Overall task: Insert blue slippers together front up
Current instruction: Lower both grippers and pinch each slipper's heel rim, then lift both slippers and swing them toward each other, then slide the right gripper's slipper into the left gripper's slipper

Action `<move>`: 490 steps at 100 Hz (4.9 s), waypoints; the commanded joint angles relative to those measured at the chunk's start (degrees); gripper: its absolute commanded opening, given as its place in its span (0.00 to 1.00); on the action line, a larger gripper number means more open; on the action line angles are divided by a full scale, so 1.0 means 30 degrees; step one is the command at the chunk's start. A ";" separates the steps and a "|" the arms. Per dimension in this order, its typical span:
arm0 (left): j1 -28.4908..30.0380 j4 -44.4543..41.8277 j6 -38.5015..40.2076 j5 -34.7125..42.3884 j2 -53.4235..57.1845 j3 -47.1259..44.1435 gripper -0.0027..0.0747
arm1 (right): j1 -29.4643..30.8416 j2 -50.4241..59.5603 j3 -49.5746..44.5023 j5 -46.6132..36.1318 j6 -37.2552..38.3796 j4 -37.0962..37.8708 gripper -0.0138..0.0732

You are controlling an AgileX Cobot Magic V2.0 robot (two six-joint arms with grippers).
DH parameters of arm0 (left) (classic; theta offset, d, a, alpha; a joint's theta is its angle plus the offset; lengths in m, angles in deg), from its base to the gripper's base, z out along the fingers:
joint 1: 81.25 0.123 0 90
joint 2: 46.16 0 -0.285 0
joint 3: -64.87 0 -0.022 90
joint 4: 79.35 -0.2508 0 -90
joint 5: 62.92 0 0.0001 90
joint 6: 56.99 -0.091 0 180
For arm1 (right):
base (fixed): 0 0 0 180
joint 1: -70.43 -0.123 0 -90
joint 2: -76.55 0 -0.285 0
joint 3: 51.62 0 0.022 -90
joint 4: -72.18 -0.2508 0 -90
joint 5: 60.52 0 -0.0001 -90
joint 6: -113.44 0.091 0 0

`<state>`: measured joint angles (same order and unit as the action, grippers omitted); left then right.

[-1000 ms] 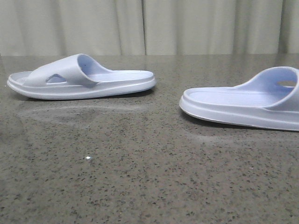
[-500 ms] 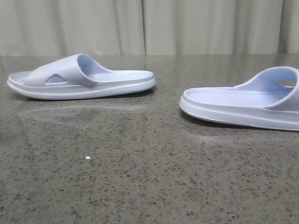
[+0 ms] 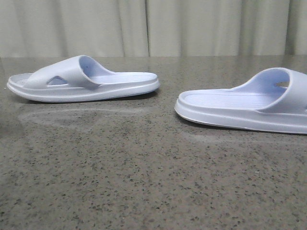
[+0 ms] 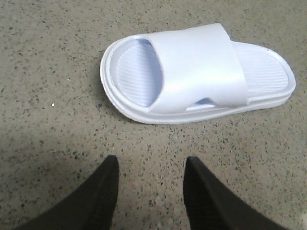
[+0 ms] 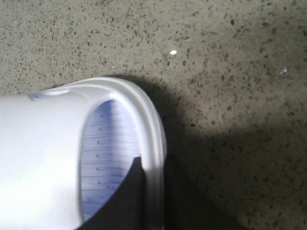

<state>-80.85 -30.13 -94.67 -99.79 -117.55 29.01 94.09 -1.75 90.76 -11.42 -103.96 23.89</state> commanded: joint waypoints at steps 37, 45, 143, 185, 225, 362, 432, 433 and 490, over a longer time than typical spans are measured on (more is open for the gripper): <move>0.3369 0.5957 -0.2919 -0.6621 -0.6930 0.5716 0.40 | 0.0131 0.0311 0.0572 -0.0040 -0.0352 -0.0684 0.04; 0.3369 0.5908 -0.2961 -0.6619 -0.7597 0.6281 0.40 | 0.0053 0.0311 0.0572 -0.0085 -0.0352 -0.0735 0.04; 0.1988 0.6790 -0.4305 -0.6846 -1.1833 0.7189 0.31 | 0.0053 0.0311 0.0572 -0.0132 -0.0352 -0.0735 0.04; 0.2033 0.6305 -0.5016 -0.7904 -1.0203 0.7189 0.05 | 0.0053 0.0348 0.1342 0.0135 -0.0352 -0.1633 0.04; 0.2340 0.4284 -0.3356 -0.8910 -0.7144 0.7156 0.05 | 0.0053 0.0665 0.4030 0.2927 -0.0850 -0.4268 0.04; 0.0948 1.2519 -0.4477 -1.1895 -0.6903 0.4487 0.05 | -0.3905 -0.5081 0.3276 0.4734 -0.9663 -1.4354 0.04; 0.0006 1.3744 -0.5039 -1.1895 -0.7158 0.4487 0.05 | -0.7998 -0.8852 0.6906 0.5927 -1.0375 -1.5324 0.43; 0.0063 1.3679 -0.5039 -1.1895 -0.7158 0.4487 0.05 | -0.7935 -0.8852 0.6906 0.6001 -1.0375 -1.5318 0.45; 0.1630 1.1305 -0.5005 -0.8967 -0.7200 0.3900 0.05 | -0.0888 -0.5506 0.6861 0.8660 -0.8249 -1.1734 0.54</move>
<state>-75.06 -0.36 -109.68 -126.34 -140.67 40.31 89.12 -22.53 109.78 6.34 -129.58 -9.91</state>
